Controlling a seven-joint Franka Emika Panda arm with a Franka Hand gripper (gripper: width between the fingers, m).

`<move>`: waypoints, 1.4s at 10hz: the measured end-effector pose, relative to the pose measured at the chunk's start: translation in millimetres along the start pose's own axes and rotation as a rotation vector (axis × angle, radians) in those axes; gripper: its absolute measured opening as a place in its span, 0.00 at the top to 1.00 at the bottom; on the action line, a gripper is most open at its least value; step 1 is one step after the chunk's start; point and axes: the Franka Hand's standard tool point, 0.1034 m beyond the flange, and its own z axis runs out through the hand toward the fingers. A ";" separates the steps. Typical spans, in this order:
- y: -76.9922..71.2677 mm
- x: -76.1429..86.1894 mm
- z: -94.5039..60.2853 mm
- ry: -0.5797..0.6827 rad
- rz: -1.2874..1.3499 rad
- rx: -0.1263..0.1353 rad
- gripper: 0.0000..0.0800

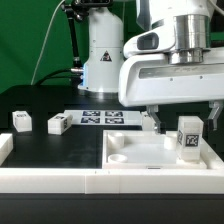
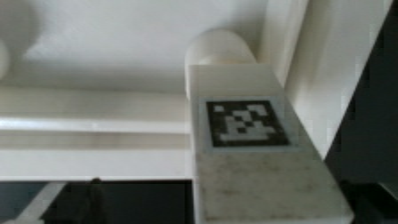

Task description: Assemble one leg

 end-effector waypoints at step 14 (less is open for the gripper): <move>-4.4 10.0 0.3 -0.142 0.335 -0.009 0.64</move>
Offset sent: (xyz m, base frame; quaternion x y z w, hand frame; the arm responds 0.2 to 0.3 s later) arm 0.0041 -0.0005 0.0016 0.0014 0.0123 -0.0022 0.9999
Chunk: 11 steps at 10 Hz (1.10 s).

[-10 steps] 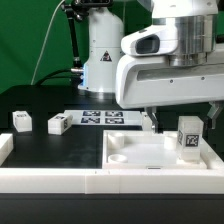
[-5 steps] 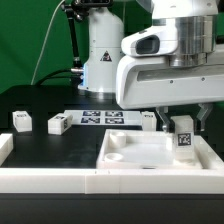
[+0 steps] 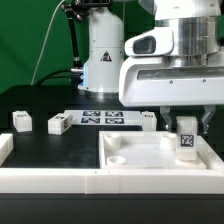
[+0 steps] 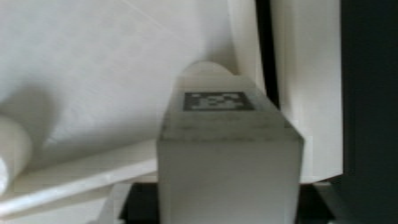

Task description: Assemble one leg

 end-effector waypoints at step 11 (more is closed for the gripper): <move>-2.5 -1.9 2.4 -0.014 1.148 0.017 0.64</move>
Offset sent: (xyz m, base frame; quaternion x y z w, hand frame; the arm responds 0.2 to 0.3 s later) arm 0.0046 -0.0156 -0.0023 -0.0048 0.0138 0.2425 0.9701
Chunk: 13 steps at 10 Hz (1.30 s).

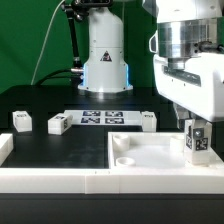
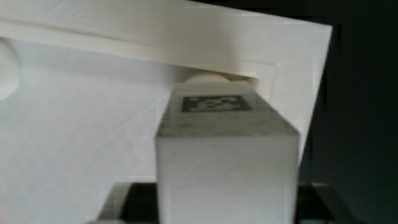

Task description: Assemble one leg

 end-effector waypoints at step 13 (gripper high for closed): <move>5.4 -9.8 3.1 -0.025 -0.866 -0.023 0.19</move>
Offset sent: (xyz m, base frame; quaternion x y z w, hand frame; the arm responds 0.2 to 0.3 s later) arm 0.0000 0.0000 0.0000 0.0000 0.0000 -0.0799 0.9968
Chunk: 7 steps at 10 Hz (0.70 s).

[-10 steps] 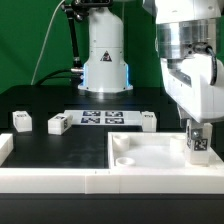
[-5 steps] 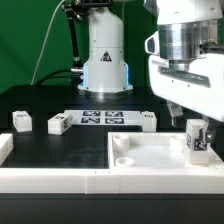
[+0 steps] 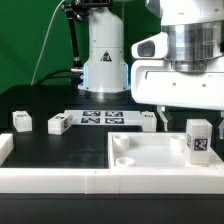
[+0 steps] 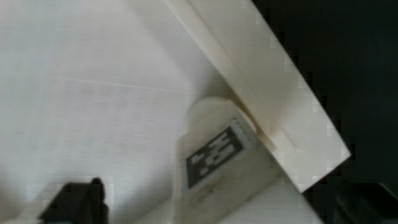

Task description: Assemble one leg

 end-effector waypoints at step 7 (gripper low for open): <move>-4.2 -4.4 -1.6 -0.020 -0.417 -0.019 0.22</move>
Offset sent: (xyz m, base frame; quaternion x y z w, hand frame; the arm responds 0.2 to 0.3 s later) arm 0.0020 0.0111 0.0023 -0.0039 -0.0483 -0.1734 0.9837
